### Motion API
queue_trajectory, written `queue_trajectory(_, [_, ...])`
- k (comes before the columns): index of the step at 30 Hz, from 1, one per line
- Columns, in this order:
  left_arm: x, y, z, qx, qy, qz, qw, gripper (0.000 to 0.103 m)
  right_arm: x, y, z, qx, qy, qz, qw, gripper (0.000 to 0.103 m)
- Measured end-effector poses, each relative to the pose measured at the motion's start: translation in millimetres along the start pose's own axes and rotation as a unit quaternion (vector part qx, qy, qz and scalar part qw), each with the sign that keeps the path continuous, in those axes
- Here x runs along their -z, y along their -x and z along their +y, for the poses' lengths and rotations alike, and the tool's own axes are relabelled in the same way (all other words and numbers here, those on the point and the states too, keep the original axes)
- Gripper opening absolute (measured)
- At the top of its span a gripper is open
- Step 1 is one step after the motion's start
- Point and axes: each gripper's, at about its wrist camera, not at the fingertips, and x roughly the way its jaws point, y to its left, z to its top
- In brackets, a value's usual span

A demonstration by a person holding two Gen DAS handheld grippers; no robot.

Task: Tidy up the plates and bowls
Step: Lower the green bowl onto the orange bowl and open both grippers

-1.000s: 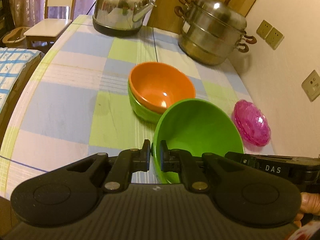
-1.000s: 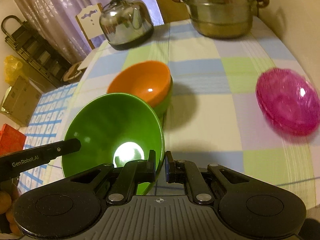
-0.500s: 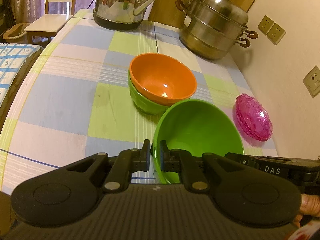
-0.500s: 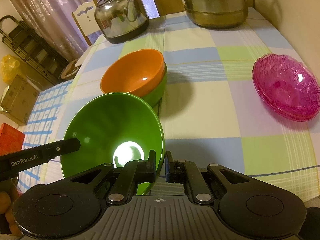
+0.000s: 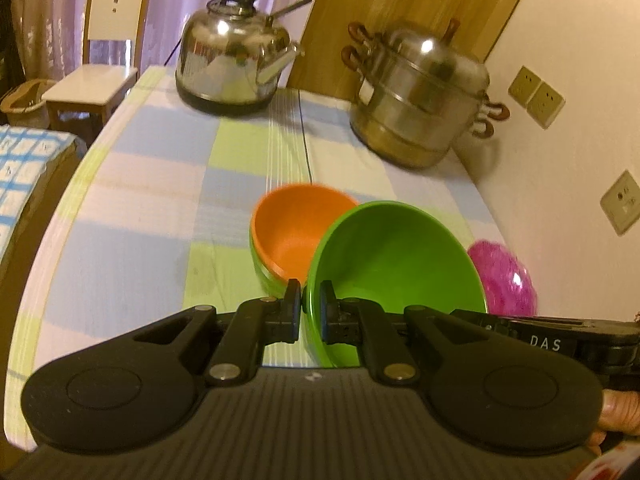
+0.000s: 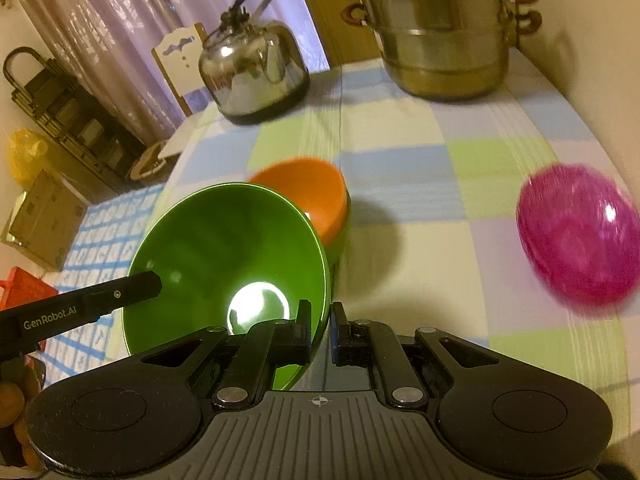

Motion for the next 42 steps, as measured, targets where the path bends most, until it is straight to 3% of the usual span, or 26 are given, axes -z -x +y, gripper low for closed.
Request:
queue_trajectory(7, [-42.6,-29.3,11.7,-0.006,0.009,-0.002,0.9999,0.007,-50.0,-26.5,1.7,-0.004,-0.009,-0.001,1.000,0.008])
queue_trajectory(15, [-64.1,-73.3,30.7,-0.016,0.021,0.015,0.9995,0.008,-83.0,-73.7,-0.7,0.006,-0.003,0.020,1.000,0.008])
queue_trajectory(25, [-61.2,-111.1,43.4,-0.020,0.022,0.039,0.9988,0.008,-92.5,-112.4,-7.7,0.021,0.006,0.039,0.999,0.008])
queue_trajectory(38, [-59.6,-121.7,44.2,-0.025,0.018,0.048,0.9984,0.008,-90.5,-123.8,-9.2,0.026,0.011,0.048,0.998,0.008])
queue_trajectory(42, [-59.8,-123.1,44.1,-0.015,0.028,0.047,0.9984,0.022,-92.0,-126.0,-10.6,0.028,0.001,0.046,0.999,0.009])
